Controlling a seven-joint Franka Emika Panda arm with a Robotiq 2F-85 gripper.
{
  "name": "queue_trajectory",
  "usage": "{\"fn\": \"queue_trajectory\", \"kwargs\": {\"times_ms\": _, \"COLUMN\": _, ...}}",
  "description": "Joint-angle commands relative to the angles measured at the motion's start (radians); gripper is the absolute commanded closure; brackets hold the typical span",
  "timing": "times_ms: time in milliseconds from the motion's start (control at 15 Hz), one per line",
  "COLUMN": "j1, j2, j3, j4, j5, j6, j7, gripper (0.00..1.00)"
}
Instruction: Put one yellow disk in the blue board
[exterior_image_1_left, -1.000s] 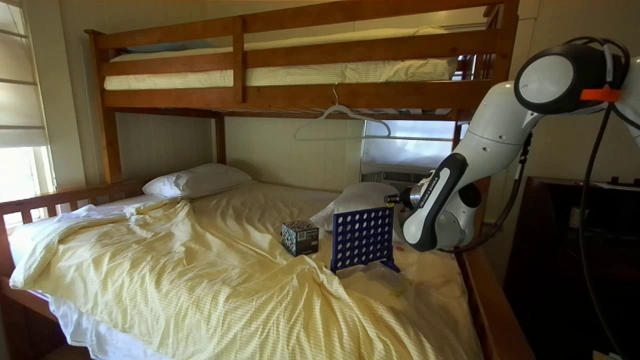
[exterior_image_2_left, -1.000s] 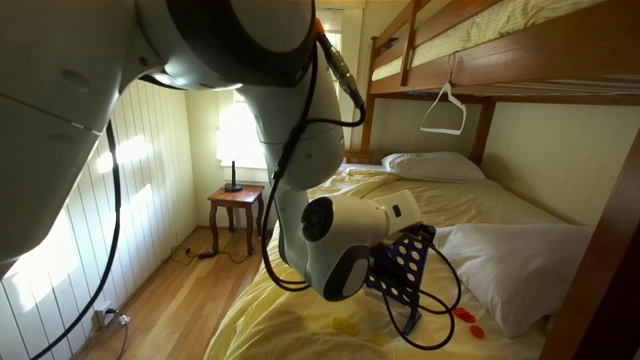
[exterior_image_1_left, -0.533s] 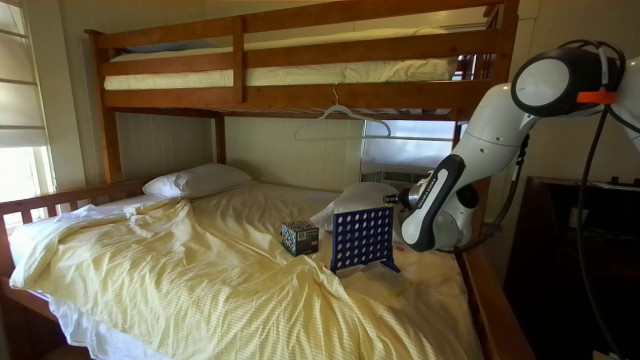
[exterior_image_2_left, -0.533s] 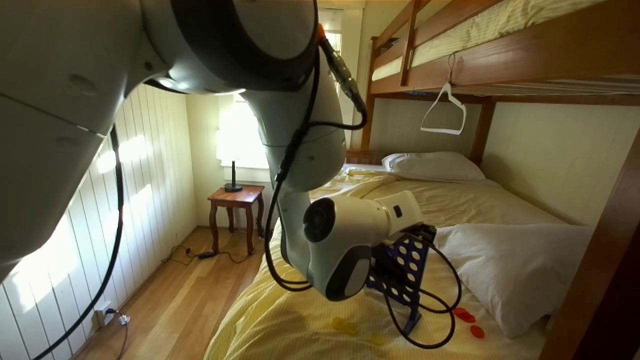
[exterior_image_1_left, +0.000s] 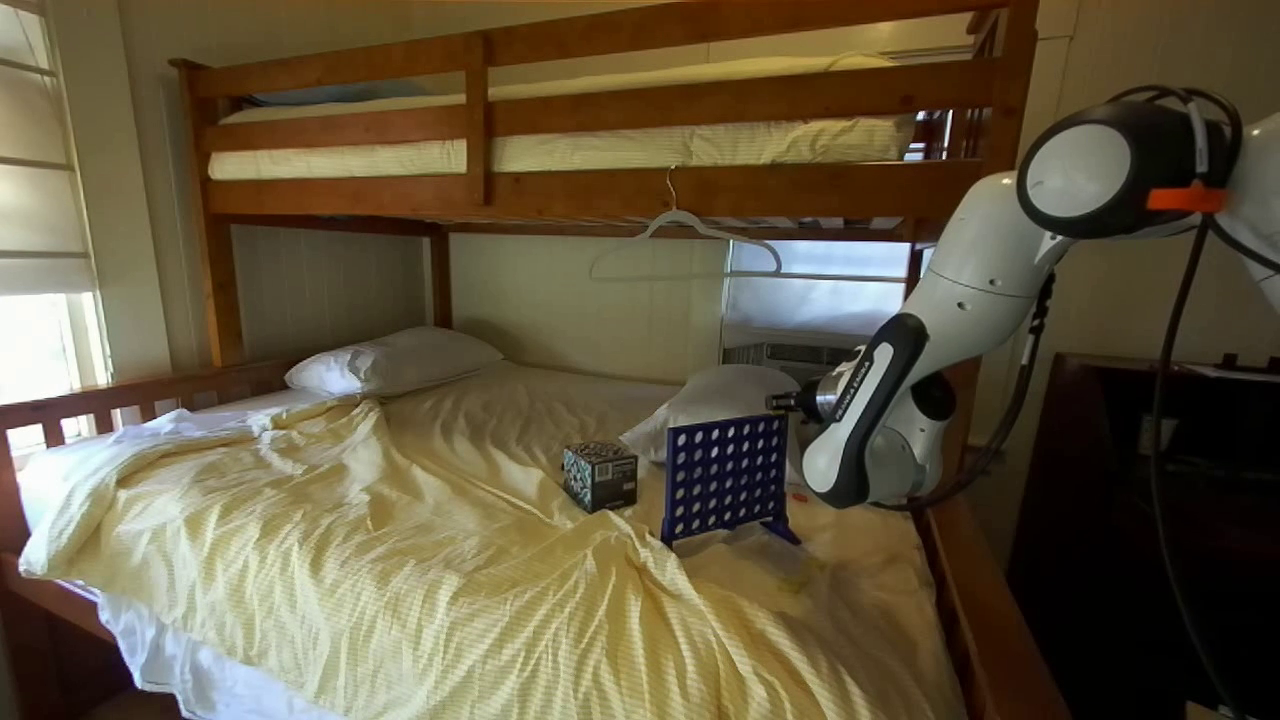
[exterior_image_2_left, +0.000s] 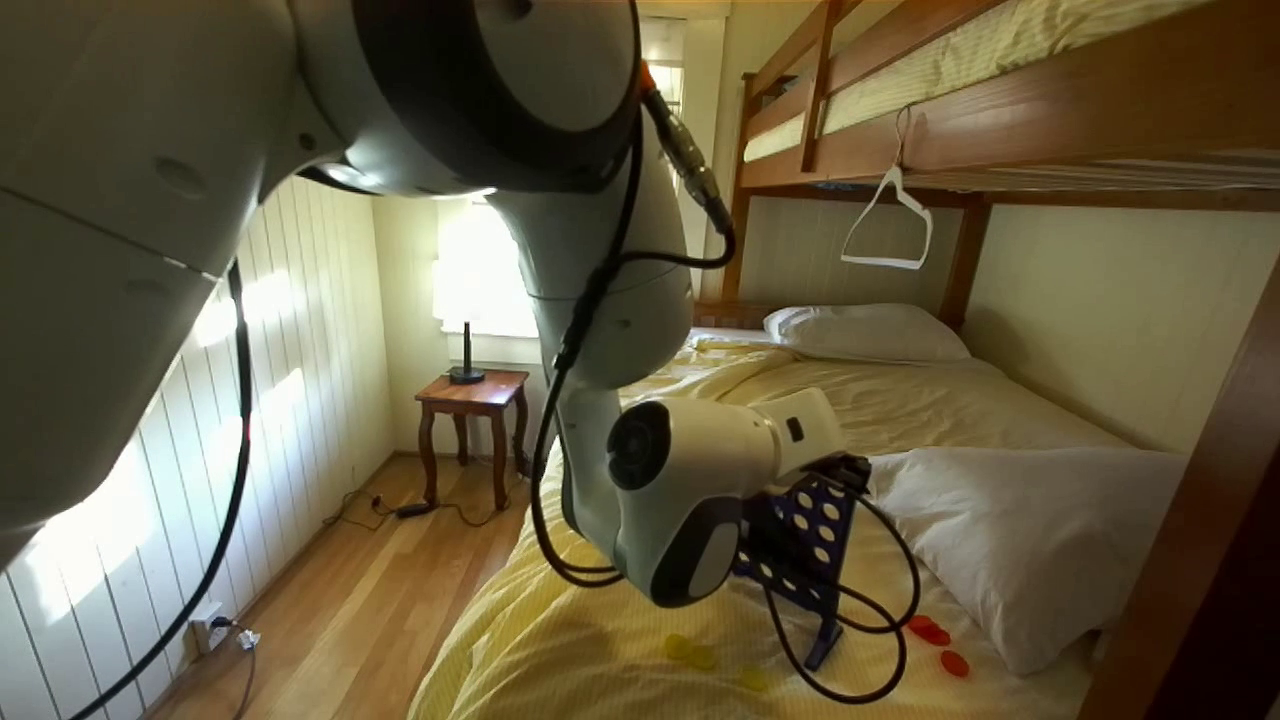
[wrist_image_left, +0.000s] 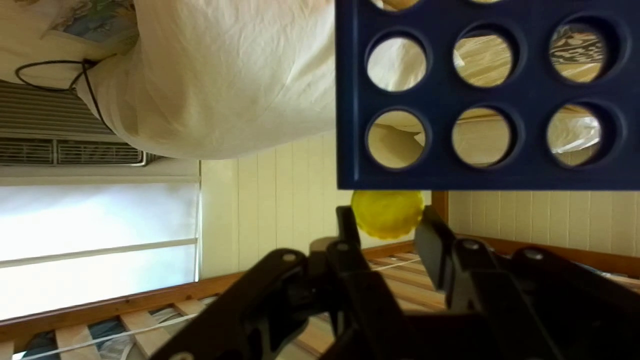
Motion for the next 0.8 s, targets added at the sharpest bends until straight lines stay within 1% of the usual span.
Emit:
{"fn": "queue_trajectory", "kwargs": {"times_ms": 0, "j1": -0.007, "j2": 0.024, "j3": -0.001, "j4": 0.016, "j5": -0.021, "j6": 0.012, "j7": 0.023, "gripper": 0.91}}
{"fn": "queue_trajectory", "kwargs": {"times_ms": 333, "j1": -0.004, "j2": 0.026, "j3": -0.002, "j4": 0.015, "j5": -0.015, "j6": 0.003, "j7": 0.018, "gripper": 0.91}}
{"fn": "queue_trajectory", "kwargs": {"times_ms": 400, "j1": -0.003, "j2": 0.025, "j3": -0.003, "j4": 0.015, "j5": -0.012, "j6": 0.002, "j7": 0.017, "gripper": 0.41}}
{"fn": "queue_trajectory", "kwargs": {"times_ms": 467, "j1": -0.003, "j2": 0.024, "j3": -0.003, "j4": 0.014, "j5": -0.014, "j6": 0.003, "j7": 0.017, "gripper": 0.4}}
{"fn": "queue_trajectory", "kwargs": {"times_ms": 667, "j1": -0.005, "j2": 0.02, "j3": -0.001, "j4": 0.009, "j5": -0.02, "j6": 0.008, "j7": 0.021, "gripper": 0.2}}
{"fn": "queue_trajectory", "kwargs": {"times_ms": 733, "j1": -0.006, "j2": 0.017, "j3": -0.001, "j4": 0.006, "j5": -0.022, "j6": 0.012, "j7": 0.022, "gripper": 0.12}}
